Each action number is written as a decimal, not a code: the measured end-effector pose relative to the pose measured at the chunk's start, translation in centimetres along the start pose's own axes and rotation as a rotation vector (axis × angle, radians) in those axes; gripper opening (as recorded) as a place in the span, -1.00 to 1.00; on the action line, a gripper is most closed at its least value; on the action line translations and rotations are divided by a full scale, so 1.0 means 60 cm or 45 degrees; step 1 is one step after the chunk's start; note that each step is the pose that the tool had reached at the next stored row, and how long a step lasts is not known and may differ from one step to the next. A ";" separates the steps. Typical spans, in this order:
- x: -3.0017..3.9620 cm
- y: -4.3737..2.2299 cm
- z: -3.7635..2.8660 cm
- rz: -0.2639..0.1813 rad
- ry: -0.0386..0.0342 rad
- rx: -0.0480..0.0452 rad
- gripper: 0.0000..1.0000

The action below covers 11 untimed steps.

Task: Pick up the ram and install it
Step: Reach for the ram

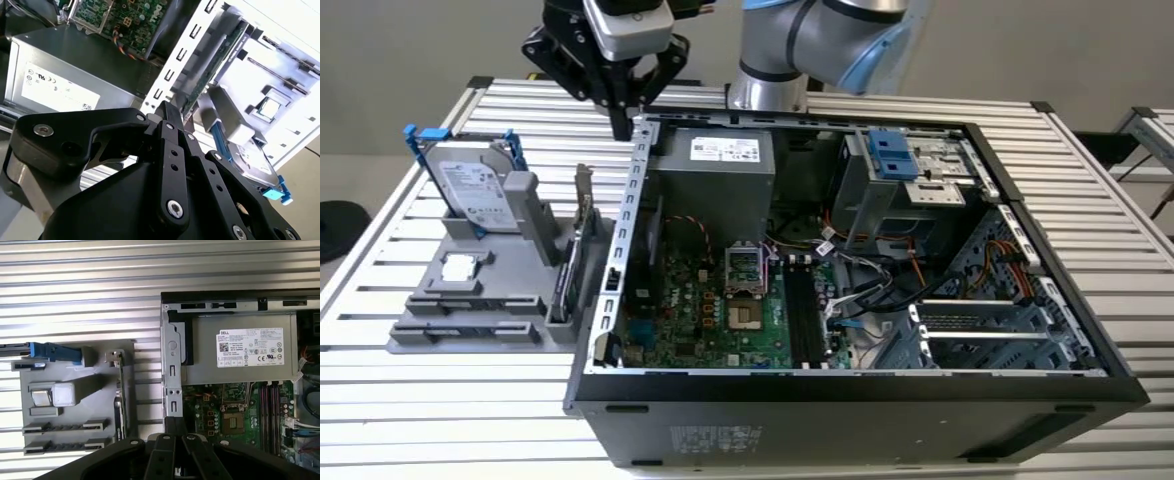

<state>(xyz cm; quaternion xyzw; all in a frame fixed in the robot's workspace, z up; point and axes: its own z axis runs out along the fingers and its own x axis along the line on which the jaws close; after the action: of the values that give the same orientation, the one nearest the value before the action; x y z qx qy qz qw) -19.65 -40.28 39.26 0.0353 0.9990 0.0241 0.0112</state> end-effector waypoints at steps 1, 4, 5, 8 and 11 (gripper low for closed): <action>0.002 0.000 0.000 0.000 0.0000 0.000 -1.00; 0.010 -0.001 0.000 0.000 0.0000 0.000 -1.00; 0.012 -0.001 0.000 0.000 0.0000 0.000 -1.00; 0.021 -0.001 0.000 0.000 0.0000 0.000 -1.00; 0.029 -0.002 -0.001 0.000 0.0000 0.000 -1.00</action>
<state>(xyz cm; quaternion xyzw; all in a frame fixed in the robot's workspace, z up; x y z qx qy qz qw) -21.42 -40.27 39.26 0.0354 0.9990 0.0241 0.0112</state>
